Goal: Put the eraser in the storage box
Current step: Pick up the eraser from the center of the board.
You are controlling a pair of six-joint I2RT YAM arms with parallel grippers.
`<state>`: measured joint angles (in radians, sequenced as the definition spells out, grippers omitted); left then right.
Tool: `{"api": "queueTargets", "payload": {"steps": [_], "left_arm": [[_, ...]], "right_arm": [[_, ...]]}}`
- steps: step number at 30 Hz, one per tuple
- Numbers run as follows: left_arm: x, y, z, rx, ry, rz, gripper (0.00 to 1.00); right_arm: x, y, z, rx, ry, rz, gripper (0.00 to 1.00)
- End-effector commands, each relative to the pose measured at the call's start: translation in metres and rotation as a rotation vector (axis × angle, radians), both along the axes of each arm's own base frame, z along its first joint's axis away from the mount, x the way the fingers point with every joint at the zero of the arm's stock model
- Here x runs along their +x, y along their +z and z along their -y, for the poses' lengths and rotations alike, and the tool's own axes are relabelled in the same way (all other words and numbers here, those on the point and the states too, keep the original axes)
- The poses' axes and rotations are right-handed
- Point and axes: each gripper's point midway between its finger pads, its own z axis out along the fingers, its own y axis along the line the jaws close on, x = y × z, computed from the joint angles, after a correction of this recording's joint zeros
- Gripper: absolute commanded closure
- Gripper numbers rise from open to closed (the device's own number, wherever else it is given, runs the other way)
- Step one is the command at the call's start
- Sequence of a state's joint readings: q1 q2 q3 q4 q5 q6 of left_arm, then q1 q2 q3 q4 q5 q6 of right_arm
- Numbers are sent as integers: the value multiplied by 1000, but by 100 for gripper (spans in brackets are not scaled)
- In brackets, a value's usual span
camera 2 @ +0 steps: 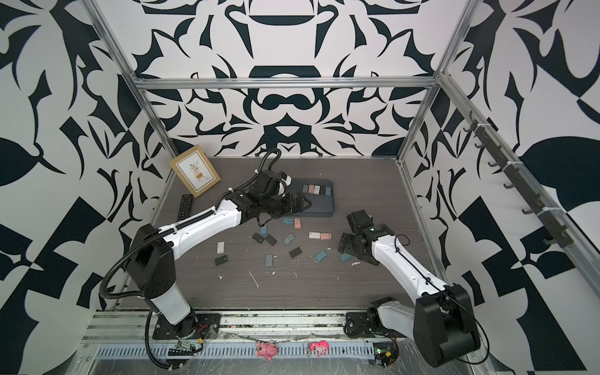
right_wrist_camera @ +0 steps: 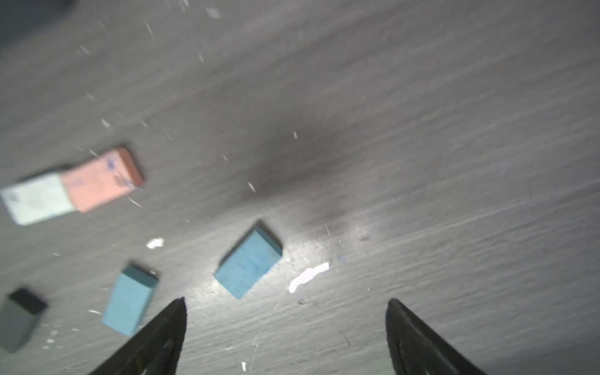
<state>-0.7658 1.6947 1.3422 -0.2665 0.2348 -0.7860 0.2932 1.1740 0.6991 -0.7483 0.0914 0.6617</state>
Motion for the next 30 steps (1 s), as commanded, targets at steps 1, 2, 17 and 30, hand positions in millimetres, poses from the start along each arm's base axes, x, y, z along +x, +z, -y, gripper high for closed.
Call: {"api": "queueTargets", "payload": {"steps": [1,2,17,30], "left_arm": [[-17,-2,-8,12,-10,30,1],[-23,-5,-9,16,-14,29,1],[-48,-34,-18,28,-43,-14,1],[-49,-40,-15,28,-59,-20,1]], "right_arm": [[-10,-7,-2,-14,-36,-12,4],[-11,-9,-4,-13,-36,-16,4],[-1,-42,-38,101,-121,-30,12],[6,-47,-36,112,-215,2,35]]}}
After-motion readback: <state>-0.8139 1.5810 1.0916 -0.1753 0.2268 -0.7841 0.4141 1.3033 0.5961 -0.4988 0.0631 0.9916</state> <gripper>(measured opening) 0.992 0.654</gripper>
